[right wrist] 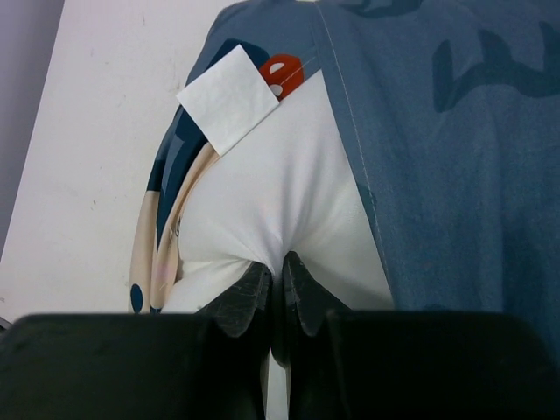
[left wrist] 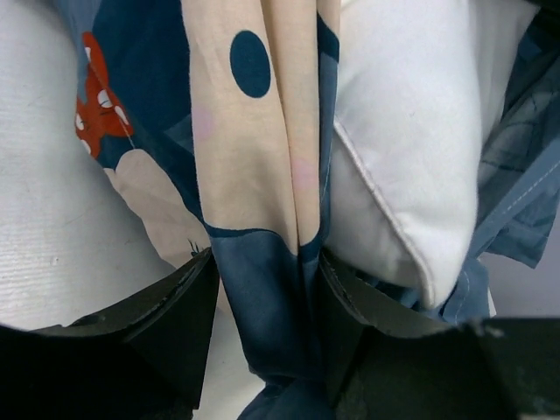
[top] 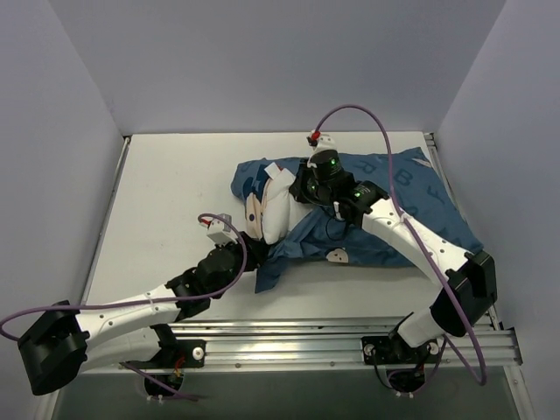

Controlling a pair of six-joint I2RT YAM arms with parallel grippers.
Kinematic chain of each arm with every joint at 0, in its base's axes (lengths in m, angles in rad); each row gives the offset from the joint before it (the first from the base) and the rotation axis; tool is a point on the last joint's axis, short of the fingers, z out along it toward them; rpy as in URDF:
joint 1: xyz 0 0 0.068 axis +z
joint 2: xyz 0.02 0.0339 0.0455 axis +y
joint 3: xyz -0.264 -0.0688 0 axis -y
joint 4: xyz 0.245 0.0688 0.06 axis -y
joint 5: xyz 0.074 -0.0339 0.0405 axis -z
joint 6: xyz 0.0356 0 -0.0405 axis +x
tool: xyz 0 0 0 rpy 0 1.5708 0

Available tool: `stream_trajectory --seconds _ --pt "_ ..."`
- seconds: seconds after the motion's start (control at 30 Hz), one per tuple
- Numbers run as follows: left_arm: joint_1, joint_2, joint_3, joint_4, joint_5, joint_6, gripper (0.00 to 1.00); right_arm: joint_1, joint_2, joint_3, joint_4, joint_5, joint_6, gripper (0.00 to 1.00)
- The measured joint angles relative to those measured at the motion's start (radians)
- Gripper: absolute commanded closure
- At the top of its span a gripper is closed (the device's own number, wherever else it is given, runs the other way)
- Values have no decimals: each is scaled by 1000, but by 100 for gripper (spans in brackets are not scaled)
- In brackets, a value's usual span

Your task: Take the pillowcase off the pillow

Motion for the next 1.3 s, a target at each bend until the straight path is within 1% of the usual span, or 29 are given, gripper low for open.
stream_trajectory --seconds 0.1,0.23,0.33,0.47,0.57,0.63,0.7,0.77,0.8,0.83,0.93,1.03,1.1,1.2,1.3 --pt "0 23 0 40 4 26 46 -3 19 45 -11 3 8 100" --pt "0 97 5 79 -33 21 50 -4 27 89 -45 -22 13 100" --pt "9 144 14 76 -76 -29 51 -5 26 91 -63 -76 10 100" --pt "40 184 52 -45 -132 -197 50 -9 -26 39 -65 -181 -11 100" --pt "55 187 69 -140 -142 -312 46 -13 -115 -50 -64 -272 -44 100" --pt "58 187 62 -166 -133 -350 41 -13 -177 -121 -55 -327 -69 100" --pt "59 183 45 -187 -109 -369 32 -13 -233 -204 -39 -373 -99 100" --pt "60 167 26 -226 -84 -374 25 -13 -265 -274 -27 -413 -132 100" --pt "60 143 12 -259 -73 -367 23 -12 -273 -308 -16 -426 -146 100" --pt "61 114 2 -286 -69 -356 15 -11 -276 -338 -9 -436 -159 100" --pt "70 2 -5 -346 -60 -288 4 -10 -270 -425 14 -461 -187 100" --pt "76 -143 -2 -372 -54 -198 3 -10 -254 -473 49 -484 -197 100" --pt "80 -198 14 -392 -51 -142 3 -4 -245 -483 70 -493 -199 100" --pt "82 -225 55 -415 -37 -48 3 3 -241 -483 88 -494 -209 100" --pt "82 -201 107 -423 -21 54 3 4 -236 -481 94 -494 -222 100"
